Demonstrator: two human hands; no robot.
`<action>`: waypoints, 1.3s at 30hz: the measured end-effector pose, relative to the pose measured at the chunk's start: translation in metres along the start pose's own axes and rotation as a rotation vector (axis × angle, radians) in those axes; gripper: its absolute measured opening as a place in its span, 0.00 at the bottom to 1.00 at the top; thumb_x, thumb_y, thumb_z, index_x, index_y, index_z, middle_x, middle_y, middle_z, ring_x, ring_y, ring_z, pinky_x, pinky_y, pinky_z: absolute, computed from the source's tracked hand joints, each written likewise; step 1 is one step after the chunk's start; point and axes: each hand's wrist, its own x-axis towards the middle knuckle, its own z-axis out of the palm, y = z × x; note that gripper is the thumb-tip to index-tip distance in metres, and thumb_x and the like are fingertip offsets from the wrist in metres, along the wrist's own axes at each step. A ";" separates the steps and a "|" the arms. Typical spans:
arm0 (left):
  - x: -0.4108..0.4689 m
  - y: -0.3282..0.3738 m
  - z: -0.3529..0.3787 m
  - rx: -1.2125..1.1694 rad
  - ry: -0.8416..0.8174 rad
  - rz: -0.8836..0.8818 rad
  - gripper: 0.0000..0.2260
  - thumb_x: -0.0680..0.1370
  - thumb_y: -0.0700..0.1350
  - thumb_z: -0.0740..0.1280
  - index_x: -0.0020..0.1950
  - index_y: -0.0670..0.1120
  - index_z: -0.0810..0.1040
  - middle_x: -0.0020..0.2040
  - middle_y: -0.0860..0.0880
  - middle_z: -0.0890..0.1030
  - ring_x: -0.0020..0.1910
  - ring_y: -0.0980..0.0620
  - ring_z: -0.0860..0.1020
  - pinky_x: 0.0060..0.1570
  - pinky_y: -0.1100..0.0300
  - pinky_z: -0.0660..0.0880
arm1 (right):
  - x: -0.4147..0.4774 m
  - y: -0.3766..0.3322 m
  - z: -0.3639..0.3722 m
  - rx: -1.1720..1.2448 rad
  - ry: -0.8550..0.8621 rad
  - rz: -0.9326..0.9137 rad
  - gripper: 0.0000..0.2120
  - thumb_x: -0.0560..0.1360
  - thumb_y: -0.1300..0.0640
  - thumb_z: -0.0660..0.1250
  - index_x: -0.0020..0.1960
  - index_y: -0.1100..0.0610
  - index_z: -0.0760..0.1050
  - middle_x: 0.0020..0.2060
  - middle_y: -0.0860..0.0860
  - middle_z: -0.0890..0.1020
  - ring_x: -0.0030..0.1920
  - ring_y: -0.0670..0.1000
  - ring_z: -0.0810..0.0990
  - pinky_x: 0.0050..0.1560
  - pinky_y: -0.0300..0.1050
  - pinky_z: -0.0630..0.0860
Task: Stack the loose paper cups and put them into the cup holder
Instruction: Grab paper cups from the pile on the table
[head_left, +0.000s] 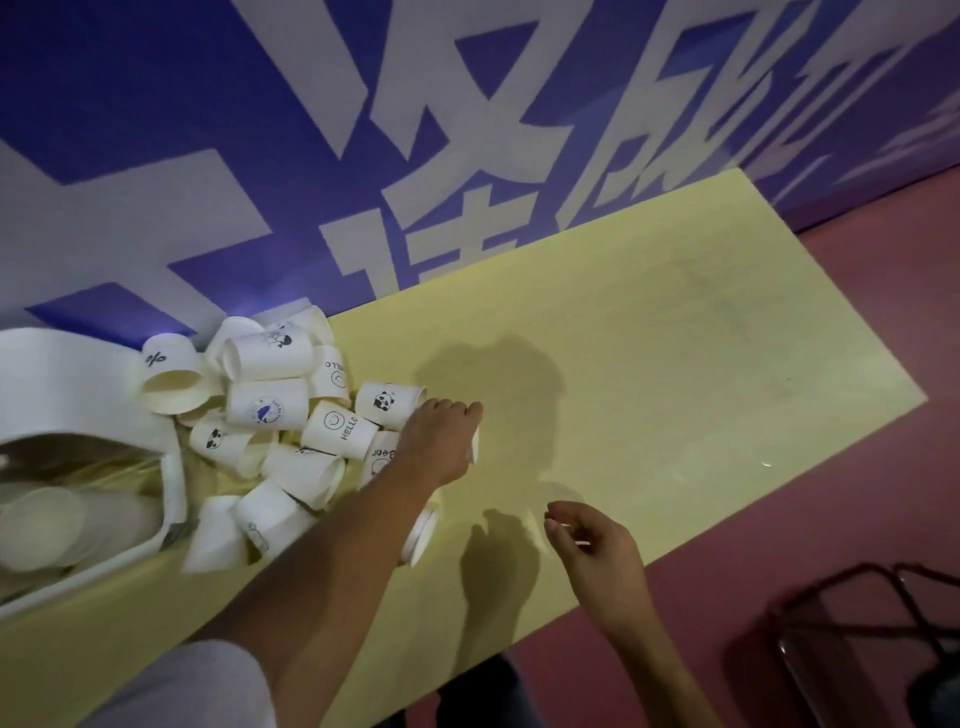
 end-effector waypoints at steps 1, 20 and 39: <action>0.000 0.000 -0.002 -0.035 0.015 -0.016 0.27 0.75 0.50 0.72 0.72 0.47 0.67 0.63 0.48 0.79 0.62 0.45 0.76 0.60 0.54 0.70 | 0.006 0.003 -0.003 -0.011 -0.011 -0.003 0.08 0.80 0.55 0.70 0.58 0.48 0.82 0.52 0.37 0.84 0.49 0.34 0.81 0.47 0.29 0.78; -0.206 -0.033 0.002 -1.189 0.628 -0.554 0.35 0.69 0.61 0.76 0.72 0.59 0.67 0.66 0.61 0.75 0.67 0.57 0.74 0.66 0.52 0.75 | 0.010 -0.008 0.145 -0.480 -0.292 -0.292 0.49 0.58 0.30 0.75 0.70 0.59 0.70 0.62 0.53 0.76 0.57 0.57 0.74 0.55 0.55 0.76; -0.356 -0.142 0.004 -1.246 0.821 -0.523 0.34 0.65 0.58 0.81 0.67 0.58 0.72 0.63 0.63 0.77 0.62 0.60 0.76 0.57 0.62 0.73 | -0.084 -0.141 0.187 -0.110 -0.048 -0.629 0.38 0.66 0.38 0.77 0.72 0.47 0.70 0.63 0.33 0.73 0.62 0.45 0.76 0.52 0.33 0.75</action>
